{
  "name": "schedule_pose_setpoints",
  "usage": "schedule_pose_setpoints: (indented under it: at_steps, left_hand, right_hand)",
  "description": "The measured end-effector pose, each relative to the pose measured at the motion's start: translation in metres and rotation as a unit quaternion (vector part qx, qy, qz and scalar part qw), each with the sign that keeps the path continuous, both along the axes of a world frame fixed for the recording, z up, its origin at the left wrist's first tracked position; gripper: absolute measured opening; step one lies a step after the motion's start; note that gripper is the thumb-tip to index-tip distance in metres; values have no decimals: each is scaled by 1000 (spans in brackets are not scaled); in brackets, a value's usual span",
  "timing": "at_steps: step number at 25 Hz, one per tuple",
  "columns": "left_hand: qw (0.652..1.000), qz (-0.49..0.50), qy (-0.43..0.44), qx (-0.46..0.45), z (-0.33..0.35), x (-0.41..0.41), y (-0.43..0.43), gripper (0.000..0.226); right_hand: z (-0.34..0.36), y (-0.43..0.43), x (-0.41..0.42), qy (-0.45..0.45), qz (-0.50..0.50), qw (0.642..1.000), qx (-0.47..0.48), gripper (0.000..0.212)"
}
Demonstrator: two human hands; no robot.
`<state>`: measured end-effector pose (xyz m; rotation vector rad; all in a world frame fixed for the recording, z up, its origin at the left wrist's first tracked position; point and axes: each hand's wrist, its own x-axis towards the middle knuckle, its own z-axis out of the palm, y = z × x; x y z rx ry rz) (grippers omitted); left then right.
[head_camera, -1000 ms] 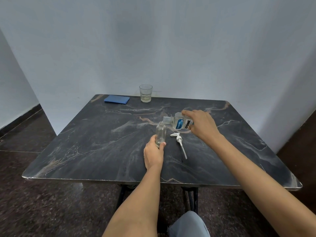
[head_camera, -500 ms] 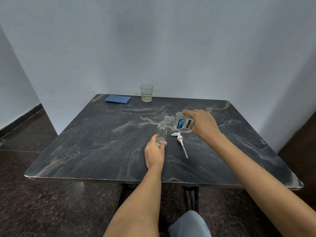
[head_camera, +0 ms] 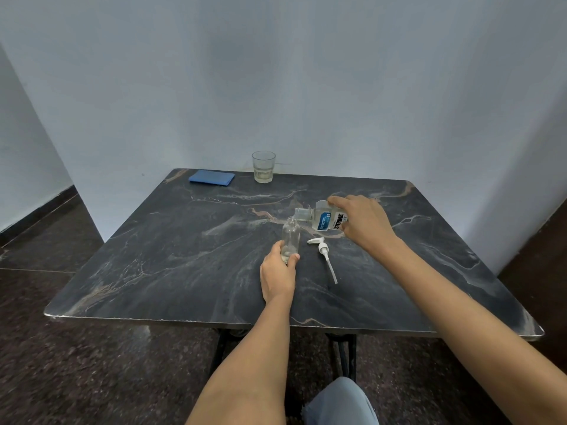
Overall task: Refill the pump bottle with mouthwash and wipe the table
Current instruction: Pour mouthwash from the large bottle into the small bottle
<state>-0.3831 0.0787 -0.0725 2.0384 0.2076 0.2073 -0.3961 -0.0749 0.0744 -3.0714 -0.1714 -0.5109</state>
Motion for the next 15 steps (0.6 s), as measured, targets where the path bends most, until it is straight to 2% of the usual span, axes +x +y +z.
schedule_pose_setpoints:
  at_steps: [15]
  left_hand:
    - [1000, 3, -2, 10, 0, 1, 0, 47]
  right_hand:
    - [2, 1, 1, -2, -1, 1000, -14, 54]
